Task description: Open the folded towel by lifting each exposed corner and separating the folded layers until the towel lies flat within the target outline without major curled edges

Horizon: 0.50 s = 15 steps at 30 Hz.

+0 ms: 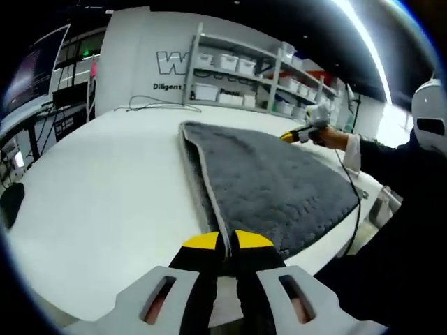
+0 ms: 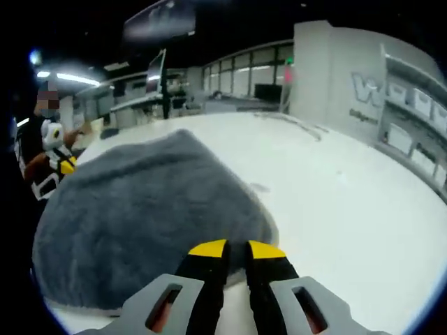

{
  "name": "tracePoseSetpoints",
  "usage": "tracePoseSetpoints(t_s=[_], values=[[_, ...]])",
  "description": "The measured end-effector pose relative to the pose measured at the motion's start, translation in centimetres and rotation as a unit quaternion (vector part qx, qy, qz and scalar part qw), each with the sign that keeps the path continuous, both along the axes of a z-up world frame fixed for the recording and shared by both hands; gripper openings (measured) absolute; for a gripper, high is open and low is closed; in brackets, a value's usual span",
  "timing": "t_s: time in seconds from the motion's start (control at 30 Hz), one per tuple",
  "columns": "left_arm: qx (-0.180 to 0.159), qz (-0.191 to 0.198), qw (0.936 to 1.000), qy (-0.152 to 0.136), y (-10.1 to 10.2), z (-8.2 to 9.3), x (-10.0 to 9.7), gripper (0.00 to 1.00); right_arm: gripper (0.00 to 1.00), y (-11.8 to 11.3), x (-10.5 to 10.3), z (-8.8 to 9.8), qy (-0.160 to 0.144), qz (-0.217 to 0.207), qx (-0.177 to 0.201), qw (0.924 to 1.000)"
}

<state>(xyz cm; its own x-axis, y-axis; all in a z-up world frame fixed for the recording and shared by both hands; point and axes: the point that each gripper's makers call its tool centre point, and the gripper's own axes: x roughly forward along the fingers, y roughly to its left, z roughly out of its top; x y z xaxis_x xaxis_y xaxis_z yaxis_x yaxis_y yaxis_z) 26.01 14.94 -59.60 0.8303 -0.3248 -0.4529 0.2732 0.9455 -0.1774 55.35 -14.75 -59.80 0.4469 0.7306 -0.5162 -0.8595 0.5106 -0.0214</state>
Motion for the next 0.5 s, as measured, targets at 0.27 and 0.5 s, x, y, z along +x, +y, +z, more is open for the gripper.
tracePoseSetpoints(t_s=[0.27,0.5], values=[[-0.024,-0.014,0.9996,0.004,0.12,0.0,-0.02,0.04,0.07,-0.09,-0.09,-0.08,-0.018,-0.001,-0.014,0.9997],[-0.031,-0.031,0.999,0.007,0.27,0.03,0.18,0.02,0.06,-0.59,0.03,-0.05,-0.013,-0.014,-0.015,0.9997]])
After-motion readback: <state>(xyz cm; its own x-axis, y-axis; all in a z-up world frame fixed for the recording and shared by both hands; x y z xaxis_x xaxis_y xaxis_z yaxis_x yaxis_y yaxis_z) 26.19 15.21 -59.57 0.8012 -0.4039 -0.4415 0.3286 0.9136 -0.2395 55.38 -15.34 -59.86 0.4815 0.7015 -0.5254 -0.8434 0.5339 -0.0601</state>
